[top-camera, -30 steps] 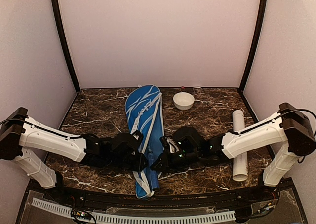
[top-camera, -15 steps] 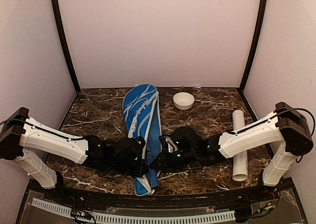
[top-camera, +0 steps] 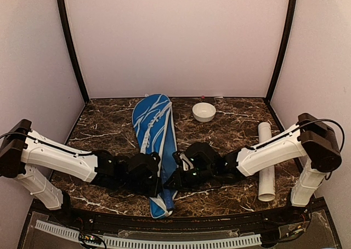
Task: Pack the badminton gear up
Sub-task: Adjust the racket in the racket bag.
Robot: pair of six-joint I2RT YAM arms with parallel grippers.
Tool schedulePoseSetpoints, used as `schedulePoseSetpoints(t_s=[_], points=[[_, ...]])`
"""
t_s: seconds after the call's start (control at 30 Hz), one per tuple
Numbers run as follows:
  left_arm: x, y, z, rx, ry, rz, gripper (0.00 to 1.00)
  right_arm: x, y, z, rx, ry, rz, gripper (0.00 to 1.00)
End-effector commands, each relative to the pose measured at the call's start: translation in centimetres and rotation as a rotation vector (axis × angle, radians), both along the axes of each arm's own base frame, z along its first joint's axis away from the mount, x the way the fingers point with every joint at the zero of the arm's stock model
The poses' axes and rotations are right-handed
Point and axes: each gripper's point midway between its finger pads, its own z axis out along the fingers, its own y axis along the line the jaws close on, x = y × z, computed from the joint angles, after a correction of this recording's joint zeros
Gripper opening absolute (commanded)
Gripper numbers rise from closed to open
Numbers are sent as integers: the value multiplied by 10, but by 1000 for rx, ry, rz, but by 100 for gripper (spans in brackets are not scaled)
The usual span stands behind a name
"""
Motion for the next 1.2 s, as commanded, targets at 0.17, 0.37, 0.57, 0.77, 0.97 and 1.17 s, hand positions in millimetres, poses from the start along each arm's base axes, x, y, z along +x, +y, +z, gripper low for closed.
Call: schedulePoseSetpoints(t_s=[0.17, 0.37, 0.57, 0.77, 0.97, 1.17], points=[[-17, -23, 37, -157, 19, -63, 0, 33, 31, 10, 115, -116, -30, 10], [-16, -25, 43, -184, 9, -64, 0, 36, 35, 4, 113, -117, -31, 10], [-14, -23, 40, -176, 1, -52, 0, 35, 30, 14, 113, -152, -24, 24], [-12, -11, 32, -124, -10, -38, 0, 46, -5, 39, 28, -286, -75, 51], [-10, 5, 27, -15, -41, -68, 2, 69, -50, 68, -68, -402, -171, 63], [-6, 21, 39, 54, -76, -130, 37, 85, -84, 70, -103, -433, -265, 65]])
